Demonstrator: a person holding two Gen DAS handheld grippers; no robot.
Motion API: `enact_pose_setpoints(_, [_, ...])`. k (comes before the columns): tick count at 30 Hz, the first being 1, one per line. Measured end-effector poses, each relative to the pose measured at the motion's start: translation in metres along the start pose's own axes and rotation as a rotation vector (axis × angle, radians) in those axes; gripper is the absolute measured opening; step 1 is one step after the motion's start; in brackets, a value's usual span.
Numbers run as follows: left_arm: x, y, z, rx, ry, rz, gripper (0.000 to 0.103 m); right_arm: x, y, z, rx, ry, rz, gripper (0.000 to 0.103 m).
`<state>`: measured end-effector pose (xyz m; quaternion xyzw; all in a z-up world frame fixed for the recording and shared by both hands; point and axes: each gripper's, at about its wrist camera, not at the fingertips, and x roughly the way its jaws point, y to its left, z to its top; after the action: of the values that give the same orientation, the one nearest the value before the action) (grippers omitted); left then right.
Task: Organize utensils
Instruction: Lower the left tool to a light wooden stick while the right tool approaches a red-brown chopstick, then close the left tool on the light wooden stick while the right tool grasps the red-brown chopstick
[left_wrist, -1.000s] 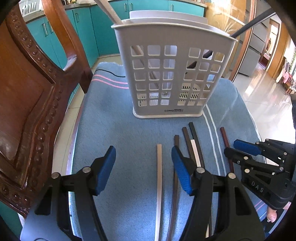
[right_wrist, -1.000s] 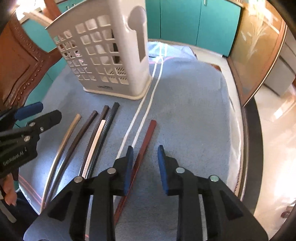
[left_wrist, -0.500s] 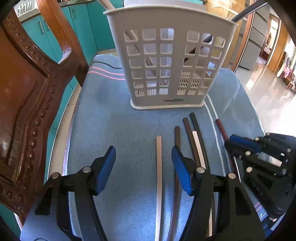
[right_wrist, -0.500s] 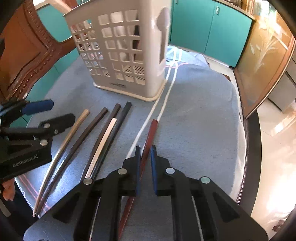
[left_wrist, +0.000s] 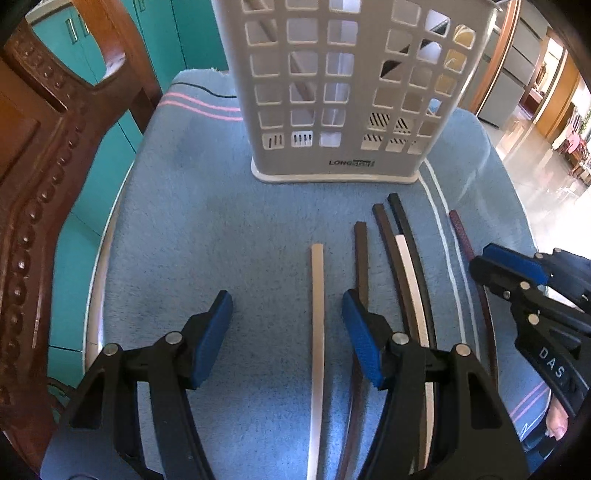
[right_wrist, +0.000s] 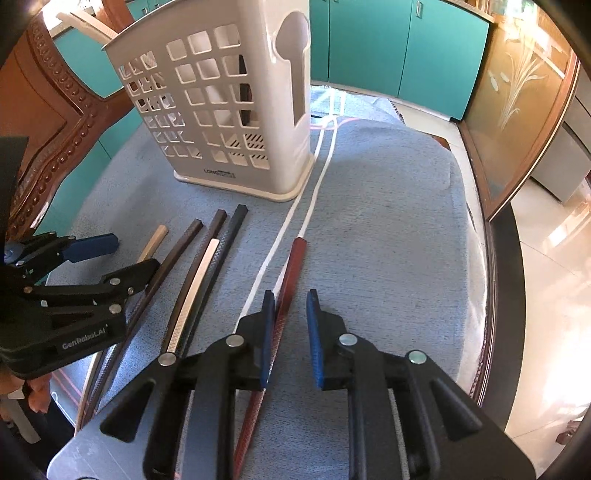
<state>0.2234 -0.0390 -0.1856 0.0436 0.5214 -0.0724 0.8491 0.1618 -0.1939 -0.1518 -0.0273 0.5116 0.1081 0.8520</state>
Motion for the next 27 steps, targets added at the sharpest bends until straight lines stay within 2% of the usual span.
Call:
enact_pose_setpoints(3, [0.001, 0.0, 0.001, -0.006, -0.002, -0.012, 0.057, 0.003, 0.003, 0.001, -0.003, 0.001, -0.005, 0.019])
enact_pose_setpoints(7, [-0.001, -0.002, -0.001, -0.003, -0.01, -0.021, 0.044, 0.006, 0.006, -0.001, -0.014, 0.005, -0.012, 0.019])
enact_pose_setpoints(20, [0.002, -0.007, 0.003, -0.008, -0.033, -0.014, 0.044, 0.014, 0.029, -0.007, -0.071, -0.03, -0.07, 0.018])
enact_pose_setpoints(21, [0.003, -0.007, 0.004, -0.01, -0.035, -0.016, 0.042, 0.014, 0.03, -0.007, -0.073, -0.031, -0.064, 0.014])
enact_pose_setpoints(22, [0.003, -0.008, 0.004, -0.01, -0.04, -0.02, 0.035, 0.014, 0.03, -0.007, -0.069, -0.032, -0.05, 0.012])
enact_pose_setpoints(25, [0.002, -0.012, 0.006, -0.015, -0.048, -0.042, 0.008, 0.011, 0.031, -0.008, -0.059, -0.036, -0.025, 0.008])
enact_pose_setpoints(27, [0.0, -0.014, 0.007, -0.03, -0.051, -0.061, 0.007, 0.007, 0.032, -0.008, -0.056, -0.046, -0.014, 0.007])
